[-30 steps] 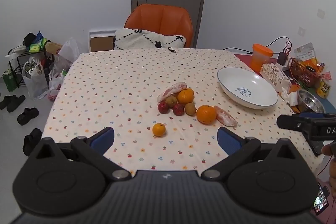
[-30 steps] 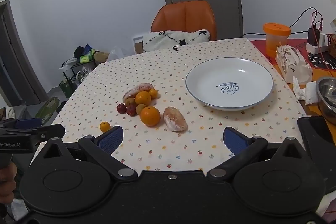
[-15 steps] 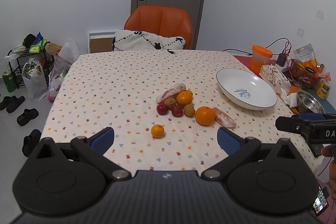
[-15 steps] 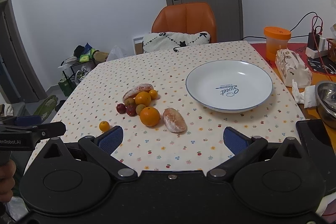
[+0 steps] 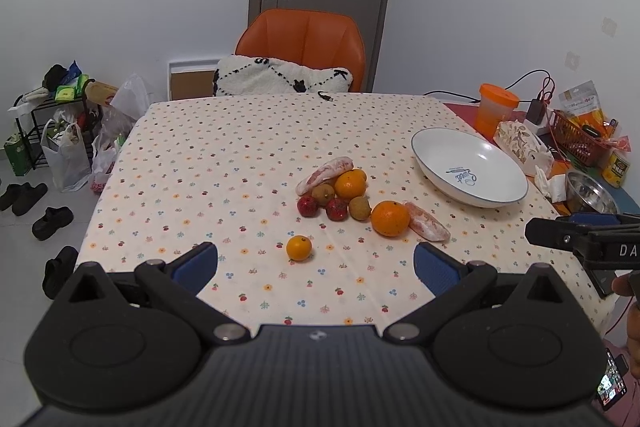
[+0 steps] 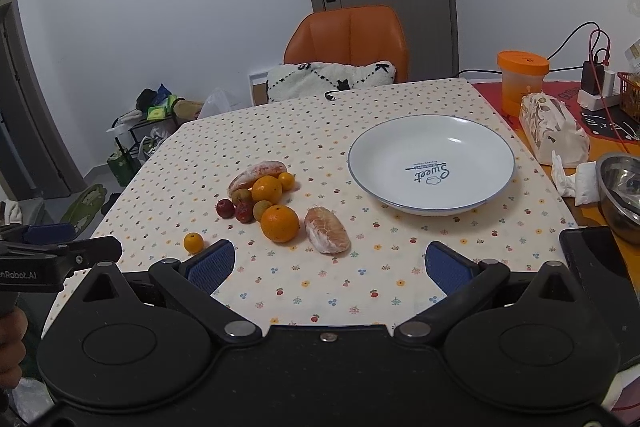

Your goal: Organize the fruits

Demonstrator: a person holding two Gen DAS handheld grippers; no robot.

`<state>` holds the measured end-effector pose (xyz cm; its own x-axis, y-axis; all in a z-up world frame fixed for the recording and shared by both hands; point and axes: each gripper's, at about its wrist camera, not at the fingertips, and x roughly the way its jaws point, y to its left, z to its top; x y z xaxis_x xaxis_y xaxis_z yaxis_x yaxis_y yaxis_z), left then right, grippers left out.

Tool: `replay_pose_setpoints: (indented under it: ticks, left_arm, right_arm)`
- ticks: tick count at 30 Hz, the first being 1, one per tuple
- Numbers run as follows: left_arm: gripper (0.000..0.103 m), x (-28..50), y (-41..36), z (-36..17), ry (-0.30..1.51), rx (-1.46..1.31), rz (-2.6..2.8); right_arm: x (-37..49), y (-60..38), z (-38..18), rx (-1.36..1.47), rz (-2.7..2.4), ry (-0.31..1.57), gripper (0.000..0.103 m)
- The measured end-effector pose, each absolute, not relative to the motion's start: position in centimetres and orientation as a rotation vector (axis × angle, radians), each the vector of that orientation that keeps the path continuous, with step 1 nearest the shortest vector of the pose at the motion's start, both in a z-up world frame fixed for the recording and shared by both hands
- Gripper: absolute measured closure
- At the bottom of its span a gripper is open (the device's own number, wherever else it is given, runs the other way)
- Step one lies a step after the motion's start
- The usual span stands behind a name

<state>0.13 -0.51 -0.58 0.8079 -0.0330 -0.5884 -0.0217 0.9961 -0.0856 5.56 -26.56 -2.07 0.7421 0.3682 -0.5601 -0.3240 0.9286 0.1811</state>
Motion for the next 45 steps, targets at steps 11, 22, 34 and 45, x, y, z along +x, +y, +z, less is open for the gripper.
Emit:
replay_pose_setpoints:
  ticks: [11, 22, 34, 45]
  left_arm:
    - [0.000, 0.1, -0.5, -0.5, 0.622, -0.092, -0.012]
    - [0.000, 0.1, -0.5, -0.6, 0.624, -0.093, -0.011]
    - [0.000, 0.1, -0.4, -0.2, 0.609, -0.100, -0.008]
    - [0.000, 1.2, 0.0, -0.5, 0.603, -0.113, 0.012]
  right_arm:
    - [5.6, -26.7, -2.0, 0.087, 0.372, 0.622, 0.000]
    - [5.7, -26.8, -2.1, 0.086, 0.373, 0.622, 0.000]
    - [5.7, -26.9, -1.9, 0.089, 0.373, 0.617, 0.000]
    - [6.8, -27.2, -2.4, 0.086, 0.372, 0.629, 0.000]
